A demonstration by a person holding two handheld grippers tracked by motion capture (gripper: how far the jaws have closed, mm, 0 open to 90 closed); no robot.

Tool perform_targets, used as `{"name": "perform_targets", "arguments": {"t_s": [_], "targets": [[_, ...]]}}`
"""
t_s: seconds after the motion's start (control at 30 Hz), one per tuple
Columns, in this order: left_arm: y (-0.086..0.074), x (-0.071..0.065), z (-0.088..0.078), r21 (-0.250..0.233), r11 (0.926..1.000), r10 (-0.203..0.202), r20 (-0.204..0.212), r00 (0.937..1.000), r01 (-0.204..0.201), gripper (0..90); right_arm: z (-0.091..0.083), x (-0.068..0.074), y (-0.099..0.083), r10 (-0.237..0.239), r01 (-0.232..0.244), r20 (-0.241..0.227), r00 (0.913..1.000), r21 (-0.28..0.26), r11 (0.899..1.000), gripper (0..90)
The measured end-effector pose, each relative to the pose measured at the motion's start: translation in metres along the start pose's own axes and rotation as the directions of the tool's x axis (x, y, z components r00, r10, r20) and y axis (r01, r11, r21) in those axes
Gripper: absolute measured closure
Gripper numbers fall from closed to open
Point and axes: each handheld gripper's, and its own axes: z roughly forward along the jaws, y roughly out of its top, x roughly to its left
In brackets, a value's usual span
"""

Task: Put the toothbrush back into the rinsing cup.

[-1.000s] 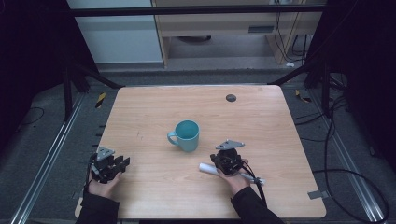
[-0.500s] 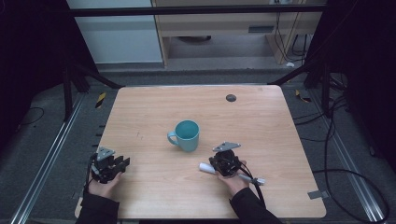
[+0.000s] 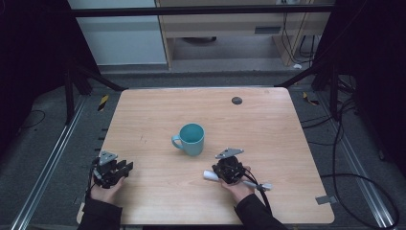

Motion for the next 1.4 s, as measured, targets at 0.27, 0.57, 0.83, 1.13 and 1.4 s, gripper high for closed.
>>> {"name": "perform_targets", "arguments": {"t_s": [0.27, 0.57, 0.83, 1.13, 1.4], "targets": [[0.000, 0.000, -0.001, -0.005, 1.0000, -0.001, -0.002, 1.0000, 0.001, 65.5, -0.003, 0.004, -0.003, -0.011, 0.011, -0.005, 0.9999, 0.013, 1.000, 90.0], [0.000, 0.000, -0.001, -0.005, 1.0000, -0.002, -0.003, 1.0000, 0.002, 65.4, -0.006, 0.007, -0.006, -0.019, 0.019, -0.010, 0.9998, 0.028, 0.999, 90.0], [0.000, 0.000, -0.001, -0.005, 1.0000, -0.001, -0.004, 1.0000, 0.001, 65.4, -0.009, 0.010, -0.009, -0.023, 0.024, -0.021, 0.9995, 0.035, 0.999, 90.0], [0.000, 0.000, -0.001, -0.007, 1.0000, -0.002, -0.004, 1.0000, 0.002, 65.4, -0.014, 0.011, -0.014, -0.030, 0.031, -0.024, 0.9993, 0.045, 0.999, 90.0], [0.000, 0.000, -0.002, -0.008, 1.0000, -0.004, -0.006, 1.0000, 0.004, 65.5, -0.018, 0.010, -0.018, -0.027, 0.028, -0.021, 0.9994, 0.045, 0.999, 90.0]]}}
